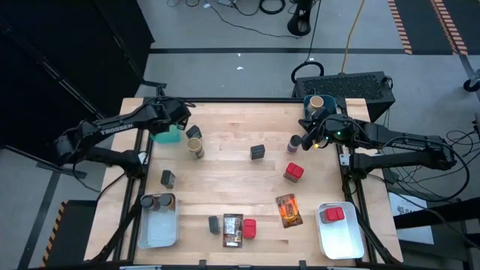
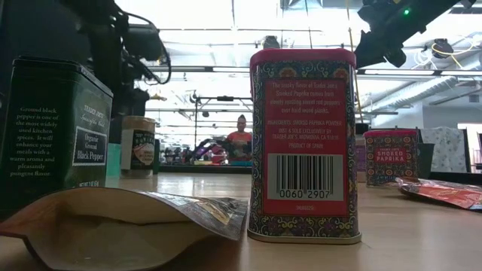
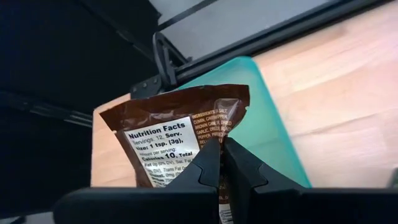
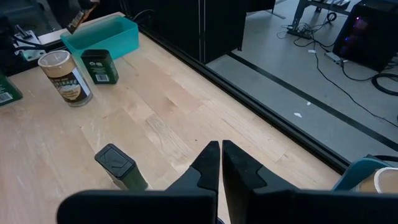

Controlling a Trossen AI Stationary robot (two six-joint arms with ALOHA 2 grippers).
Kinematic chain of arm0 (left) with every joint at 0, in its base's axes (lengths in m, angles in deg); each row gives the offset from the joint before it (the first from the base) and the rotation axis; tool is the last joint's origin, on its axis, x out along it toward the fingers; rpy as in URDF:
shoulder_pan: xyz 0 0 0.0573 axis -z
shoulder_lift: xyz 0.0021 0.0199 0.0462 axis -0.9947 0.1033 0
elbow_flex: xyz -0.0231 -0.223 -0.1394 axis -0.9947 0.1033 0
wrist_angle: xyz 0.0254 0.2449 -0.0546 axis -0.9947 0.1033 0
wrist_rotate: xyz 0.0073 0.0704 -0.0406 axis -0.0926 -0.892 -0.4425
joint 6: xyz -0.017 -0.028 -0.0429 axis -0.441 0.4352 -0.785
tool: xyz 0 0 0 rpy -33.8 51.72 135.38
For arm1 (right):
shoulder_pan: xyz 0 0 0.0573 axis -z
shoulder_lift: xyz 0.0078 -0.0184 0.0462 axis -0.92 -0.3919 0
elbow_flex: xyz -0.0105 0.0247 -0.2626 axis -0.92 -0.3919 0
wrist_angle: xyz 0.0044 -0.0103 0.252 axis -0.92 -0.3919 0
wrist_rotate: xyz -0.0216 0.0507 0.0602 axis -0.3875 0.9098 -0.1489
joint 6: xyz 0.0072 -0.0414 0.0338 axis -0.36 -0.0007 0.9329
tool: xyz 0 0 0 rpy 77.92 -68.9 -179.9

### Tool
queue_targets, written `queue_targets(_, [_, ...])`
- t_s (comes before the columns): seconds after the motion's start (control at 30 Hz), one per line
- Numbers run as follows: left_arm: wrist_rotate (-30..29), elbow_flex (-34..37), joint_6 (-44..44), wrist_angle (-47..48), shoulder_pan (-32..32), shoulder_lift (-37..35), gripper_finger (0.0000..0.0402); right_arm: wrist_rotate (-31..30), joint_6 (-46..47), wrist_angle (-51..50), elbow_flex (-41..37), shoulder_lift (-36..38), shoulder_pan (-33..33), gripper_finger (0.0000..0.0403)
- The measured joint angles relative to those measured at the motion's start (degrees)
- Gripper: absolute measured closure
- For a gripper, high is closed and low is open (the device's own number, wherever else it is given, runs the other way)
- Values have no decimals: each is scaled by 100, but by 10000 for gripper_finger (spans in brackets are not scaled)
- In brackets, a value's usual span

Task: Sort spices by type
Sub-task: Put the left brown seasoning pack into the light green bin, then put the top red seasoning can into the white bin

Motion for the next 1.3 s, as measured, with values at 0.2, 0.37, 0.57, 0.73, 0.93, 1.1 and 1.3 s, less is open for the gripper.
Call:
queue_targets(0.2, [-53, 0, 15, -3, -286, 184, 391, 0, -1, -47, 0, 0, 0, 403])
queue_targets(0.37, [65, 0, 385, -251, -407, 207, 391, 0, -47, -71, 0, 0, -1, 403])
queue_targets(0.57, [373, 0, 579, -611, -400, 209, 391, 0, -60, -74, 0, 0, -1, 403])
queue_targets(0.73, [351, 0, 573, -601, -407, 209, 373, 0, -60, -81, 0, 0, 1, 403])
queue_targets(0.93, [326, 0, 568, -608, -405, 207, 320, 0, -60, -86, 0, 0, -1, 403])
queue_targets(1.1, [86, 0, 732, -601, -360, 163, 303, 0, -60, -85, 0, 0, -1, 403])
queue_targets(1.3, [15, -3, 835, -597, -33, -180, 301, 0, 11, -72, 0, 0, -1, 403])
